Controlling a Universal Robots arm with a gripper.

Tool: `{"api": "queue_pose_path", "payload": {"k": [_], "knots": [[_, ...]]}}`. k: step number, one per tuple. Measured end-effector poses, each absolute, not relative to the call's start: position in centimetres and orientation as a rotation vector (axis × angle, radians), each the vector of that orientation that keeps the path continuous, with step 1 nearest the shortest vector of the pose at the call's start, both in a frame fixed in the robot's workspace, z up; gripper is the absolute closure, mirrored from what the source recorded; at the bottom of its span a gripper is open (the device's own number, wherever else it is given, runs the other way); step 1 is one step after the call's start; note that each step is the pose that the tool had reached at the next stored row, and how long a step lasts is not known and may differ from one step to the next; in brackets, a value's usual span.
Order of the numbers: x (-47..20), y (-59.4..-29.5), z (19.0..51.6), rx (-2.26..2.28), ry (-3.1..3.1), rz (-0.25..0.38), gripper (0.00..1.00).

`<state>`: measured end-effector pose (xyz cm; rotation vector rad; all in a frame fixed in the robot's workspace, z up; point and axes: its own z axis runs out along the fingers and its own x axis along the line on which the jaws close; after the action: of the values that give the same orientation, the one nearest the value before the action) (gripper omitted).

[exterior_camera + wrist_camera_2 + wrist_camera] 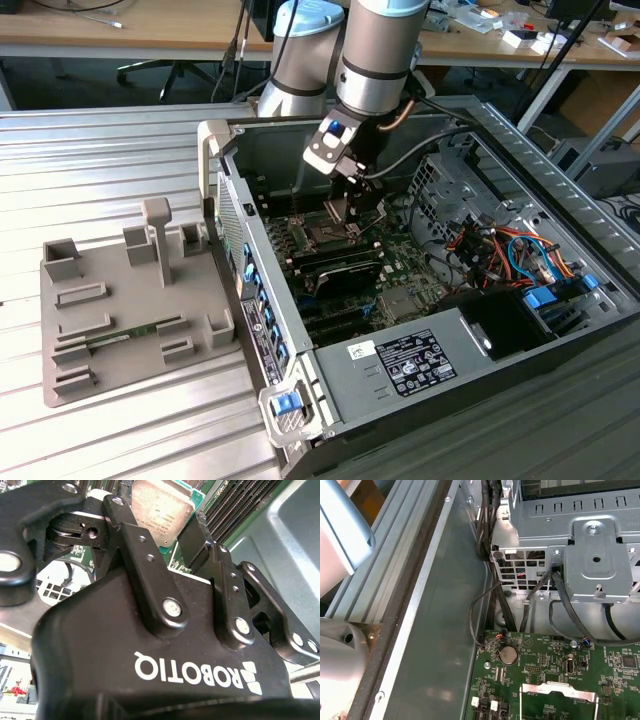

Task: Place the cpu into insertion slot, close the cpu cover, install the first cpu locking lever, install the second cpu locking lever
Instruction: 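Place the cpu into insertion slot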

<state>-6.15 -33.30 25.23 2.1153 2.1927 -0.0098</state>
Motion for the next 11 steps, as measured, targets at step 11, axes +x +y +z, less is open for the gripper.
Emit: {"api": "queue_pose_path", "payload": {"k": [11], "knots": [[-6.24,-33.29,24.91,2.115,2.193,-0.010,0.46]]}}
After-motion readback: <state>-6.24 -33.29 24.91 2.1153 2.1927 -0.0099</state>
